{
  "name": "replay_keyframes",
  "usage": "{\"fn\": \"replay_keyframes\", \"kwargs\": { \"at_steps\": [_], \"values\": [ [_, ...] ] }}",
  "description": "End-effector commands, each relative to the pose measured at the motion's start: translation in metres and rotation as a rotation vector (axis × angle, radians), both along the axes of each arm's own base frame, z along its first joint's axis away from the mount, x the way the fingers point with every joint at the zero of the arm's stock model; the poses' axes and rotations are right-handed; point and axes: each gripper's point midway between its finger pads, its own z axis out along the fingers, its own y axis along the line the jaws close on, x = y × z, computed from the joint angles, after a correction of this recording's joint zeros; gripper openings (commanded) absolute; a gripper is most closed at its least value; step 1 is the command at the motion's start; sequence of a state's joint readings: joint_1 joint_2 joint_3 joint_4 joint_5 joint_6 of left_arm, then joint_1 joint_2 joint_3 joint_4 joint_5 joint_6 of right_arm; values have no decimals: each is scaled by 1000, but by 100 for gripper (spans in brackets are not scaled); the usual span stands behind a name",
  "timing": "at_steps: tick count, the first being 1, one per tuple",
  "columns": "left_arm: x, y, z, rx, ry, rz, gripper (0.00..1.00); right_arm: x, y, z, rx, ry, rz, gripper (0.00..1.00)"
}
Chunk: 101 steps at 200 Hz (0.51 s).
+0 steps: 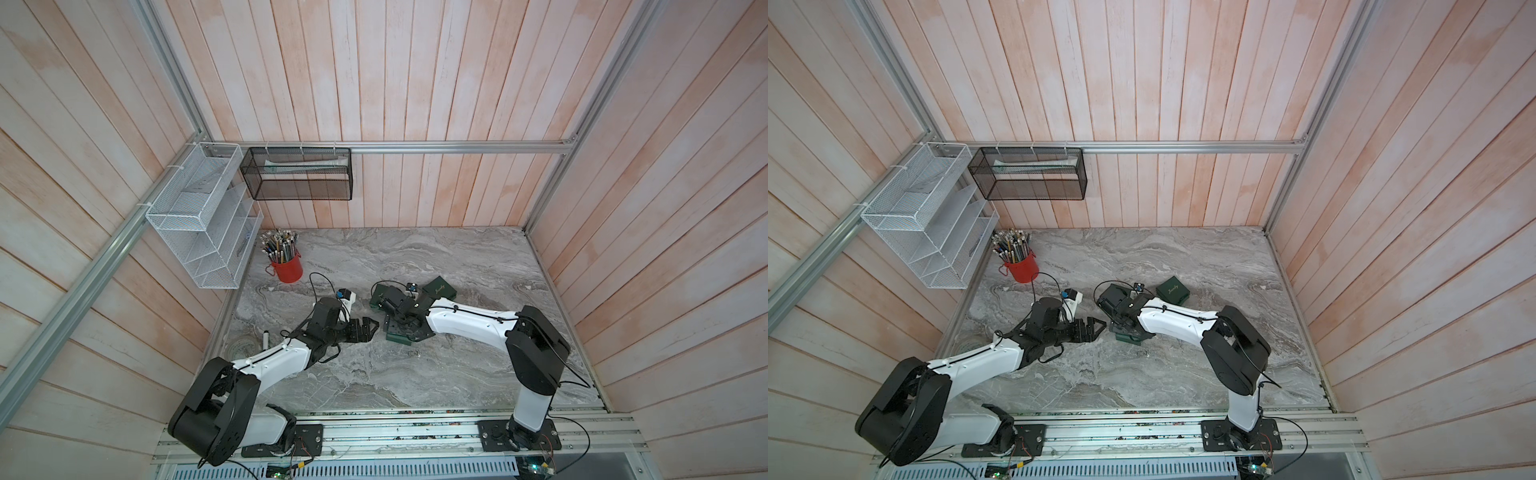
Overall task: Take the rings out of the lift-off lid box
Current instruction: Close the lid on the jewelry box.
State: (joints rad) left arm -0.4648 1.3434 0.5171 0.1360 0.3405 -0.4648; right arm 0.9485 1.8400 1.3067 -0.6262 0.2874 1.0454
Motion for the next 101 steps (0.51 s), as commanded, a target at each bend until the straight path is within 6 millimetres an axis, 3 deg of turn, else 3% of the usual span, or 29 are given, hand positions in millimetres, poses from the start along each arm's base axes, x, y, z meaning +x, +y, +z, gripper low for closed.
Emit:
{"fn": "replay_keyframes", "kwargs": {
  "at_steps": [1,56,101],
  "values": [
    [-1,-1,6,-22,-22,-11,98,6,3,11,12,-16,-19,78],
    [-2,0,9,-24,-31,-7,98,4,11,3,18,22,-7,78],
    [-2,0,10,-25,-34,-7,98,-1,0,1,4,29,-40,78]
  ]
}}
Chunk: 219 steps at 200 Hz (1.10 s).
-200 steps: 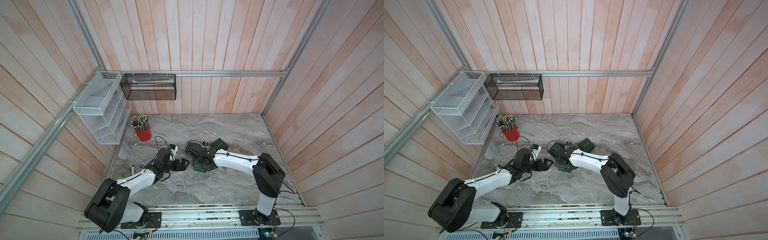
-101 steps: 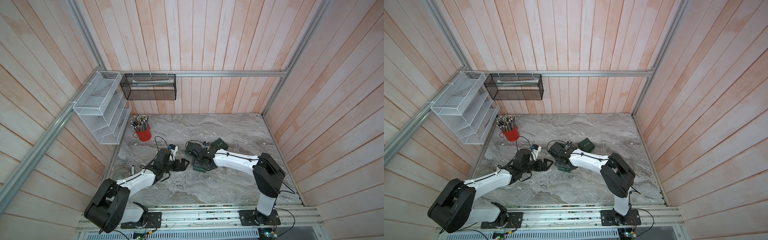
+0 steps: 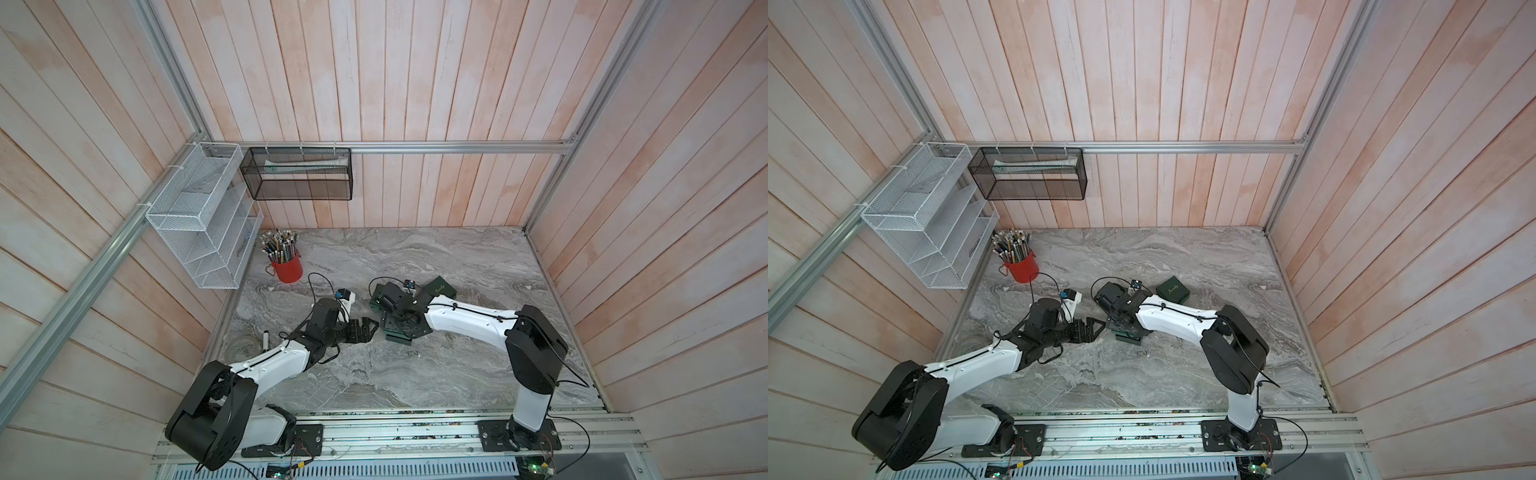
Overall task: Take the rings out of the lift-off lid box
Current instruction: Close the lid on the jewelry box.
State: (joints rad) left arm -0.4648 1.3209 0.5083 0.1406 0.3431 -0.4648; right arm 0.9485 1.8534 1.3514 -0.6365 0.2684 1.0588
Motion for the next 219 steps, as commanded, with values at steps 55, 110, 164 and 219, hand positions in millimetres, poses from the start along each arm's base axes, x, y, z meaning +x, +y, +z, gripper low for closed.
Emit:
{"fn": "replay_keyframes", "kwargs": {
  "at_steps": [55,110,164,219],
  "values": [
    [-1,1,4,-12,-18,-3,98,-9,-18,-10,-49,47,-67,78],
    [-1,0,3,-13,-13,-4,98,-12,-17,-16,-31,62,-65,78],
    [-2,0,0,-11,-6,-7,98,-9,-13,-12,-18,50,-62,80],
    [0,-2,-1,-14,-6,-12,98,-4,-8,11,76,-13,-64,98]
  ]
}}
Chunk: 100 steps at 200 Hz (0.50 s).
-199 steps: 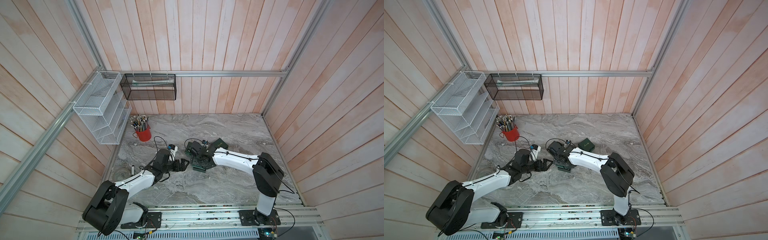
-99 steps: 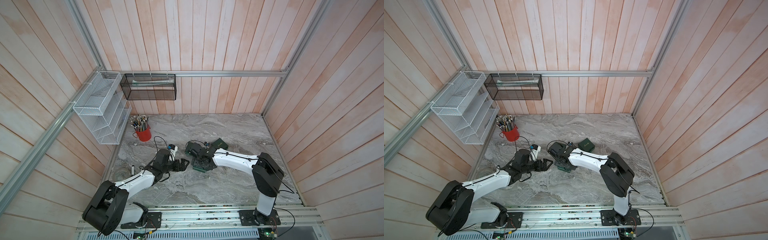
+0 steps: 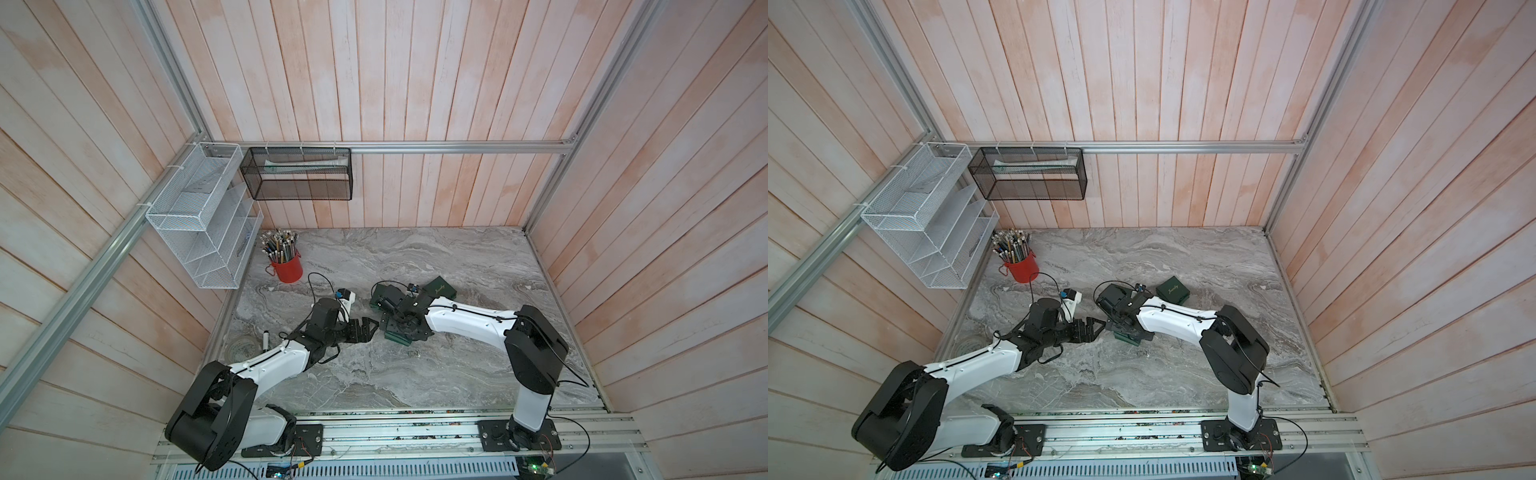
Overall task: Take the rings out of the lift-off lid box
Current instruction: Close the lid on the jewelry box.
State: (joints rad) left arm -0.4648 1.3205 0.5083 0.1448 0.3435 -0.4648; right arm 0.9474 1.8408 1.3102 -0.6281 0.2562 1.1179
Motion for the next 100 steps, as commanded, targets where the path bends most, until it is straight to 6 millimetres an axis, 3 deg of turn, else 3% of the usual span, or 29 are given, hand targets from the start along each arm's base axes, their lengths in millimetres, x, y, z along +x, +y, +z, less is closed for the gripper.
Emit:
{"fn": "replay_keyframes", "kwargs": {
  "at_steps": [1,43,100],
  "values": [
    [-1,-1,-2,-11,-3,-13,98,3,-2,19,62,-44,-15,98],
    [2,-7,1,-33,-16,-30,98,1,-17,29,93,-83,-33,98],
    [3,-40,6,-66,-30,-148,89,-5,-47,36,252,-175,-19,98]
  ]
}}
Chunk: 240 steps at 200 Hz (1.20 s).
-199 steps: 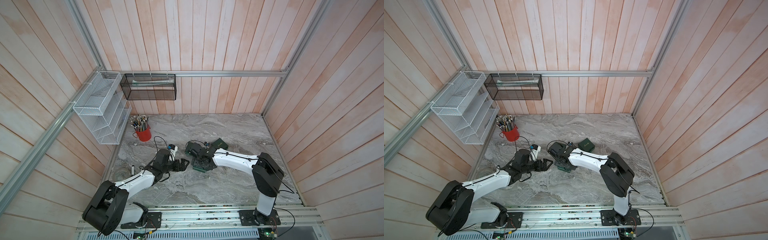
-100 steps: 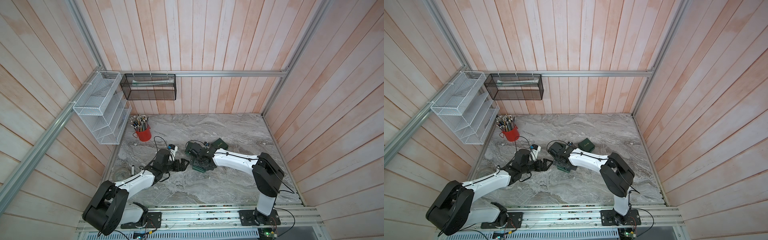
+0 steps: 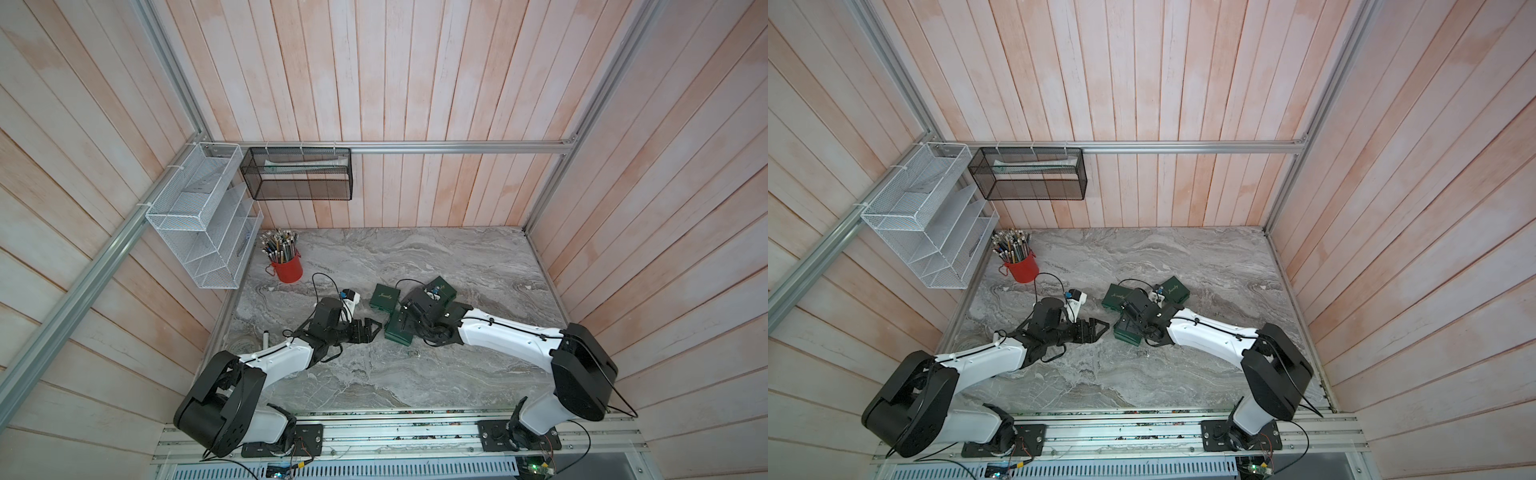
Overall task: Take the rings out of the lift-off lid box
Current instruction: Close the lid on the jewelry box.
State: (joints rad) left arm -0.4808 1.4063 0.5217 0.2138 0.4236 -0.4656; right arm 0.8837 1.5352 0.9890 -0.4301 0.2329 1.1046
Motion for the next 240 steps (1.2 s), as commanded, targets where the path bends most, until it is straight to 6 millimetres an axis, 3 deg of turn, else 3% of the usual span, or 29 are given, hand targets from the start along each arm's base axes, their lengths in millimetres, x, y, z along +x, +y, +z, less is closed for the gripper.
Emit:
{"fn": "replay_keyframes", "kwargs": {
  "at_steps": [1,27,65,101,136,189,240],
  "values": [
    [6,-22,14,-24,-57,-69,89,4,-1,13,99,-83,22,98],
    [11,-35,10,-12,-55,-95,85,-1,-14,12,139,-112,22,97],
    [17,-48,17,-39,-71,-119,83,-4,-12,9,198,-111,82,95],
    [27,-51,5,3,-24,-105,83,-3,-14,-1,241,-76,97,94],
    [24,-58,-2,-12,2,-139,80,-1,-11,-5,241,-63,119,93],
    [18,-62,-4,-32,17,-160,77,0,-6,-14,267,-39,139,84],
    [17,-63,-15,-21,44,-167,73,2,-5,-22,253,-17,141,83]
  ]
}}
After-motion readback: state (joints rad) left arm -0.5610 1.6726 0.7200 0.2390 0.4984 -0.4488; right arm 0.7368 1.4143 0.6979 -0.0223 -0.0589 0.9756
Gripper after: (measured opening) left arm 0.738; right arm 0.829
